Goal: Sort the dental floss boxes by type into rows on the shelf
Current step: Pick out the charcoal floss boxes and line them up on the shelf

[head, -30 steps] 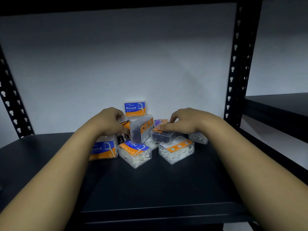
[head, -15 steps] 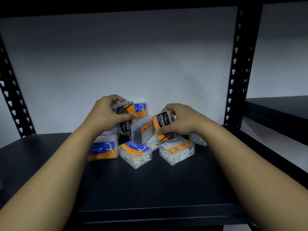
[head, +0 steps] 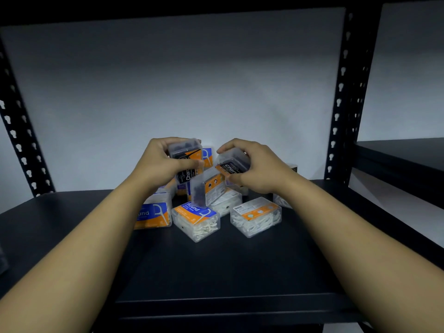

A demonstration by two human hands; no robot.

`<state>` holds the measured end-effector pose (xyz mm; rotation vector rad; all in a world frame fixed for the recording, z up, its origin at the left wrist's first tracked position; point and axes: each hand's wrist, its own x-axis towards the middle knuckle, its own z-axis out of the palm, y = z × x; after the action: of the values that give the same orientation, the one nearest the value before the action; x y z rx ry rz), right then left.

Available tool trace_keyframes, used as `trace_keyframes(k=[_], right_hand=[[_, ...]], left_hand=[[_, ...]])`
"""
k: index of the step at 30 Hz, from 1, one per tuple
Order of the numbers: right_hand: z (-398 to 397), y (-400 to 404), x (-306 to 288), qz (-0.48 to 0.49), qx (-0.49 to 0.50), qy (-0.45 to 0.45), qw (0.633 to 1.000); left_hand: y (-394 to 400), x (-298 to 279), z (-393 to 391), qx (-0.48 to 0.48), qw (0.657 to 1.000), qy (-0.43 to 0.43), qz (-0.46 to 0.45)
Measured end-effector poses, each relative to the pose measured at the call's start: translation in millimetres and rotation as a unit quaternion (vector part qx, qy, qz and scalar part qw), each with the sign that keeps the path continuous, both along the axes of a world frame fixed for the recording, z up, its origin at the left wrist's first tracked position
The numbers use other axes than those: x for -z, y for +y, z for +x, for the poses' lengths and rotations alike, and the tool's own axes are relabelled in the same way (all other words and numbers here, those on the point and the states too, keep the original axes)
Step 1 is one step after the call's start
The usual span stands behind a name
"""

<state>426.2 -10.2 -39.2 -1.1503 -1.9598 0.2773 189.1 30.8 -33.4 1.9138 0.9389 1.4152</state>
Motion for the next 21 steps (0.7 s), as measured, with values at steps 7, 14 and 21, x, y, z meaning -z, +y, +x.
trace_keyframes(k=[7,14,21], right_hand=[[1,4,-1,0.044,-0.001,0.029,0.999],[-1,-2,-7,0.055,-0.002,0.056,0.997],[-7,-3,-3,0.035,-0.010,0.047,0.998]], left_hand=[[-4,-2,0,0.024,0.996,0.039,0.076],[-8,-4,-4,0.034,0.995,0.052,0.077],[-34,-4,-18,0.051,0.993,0.090,0.048]])
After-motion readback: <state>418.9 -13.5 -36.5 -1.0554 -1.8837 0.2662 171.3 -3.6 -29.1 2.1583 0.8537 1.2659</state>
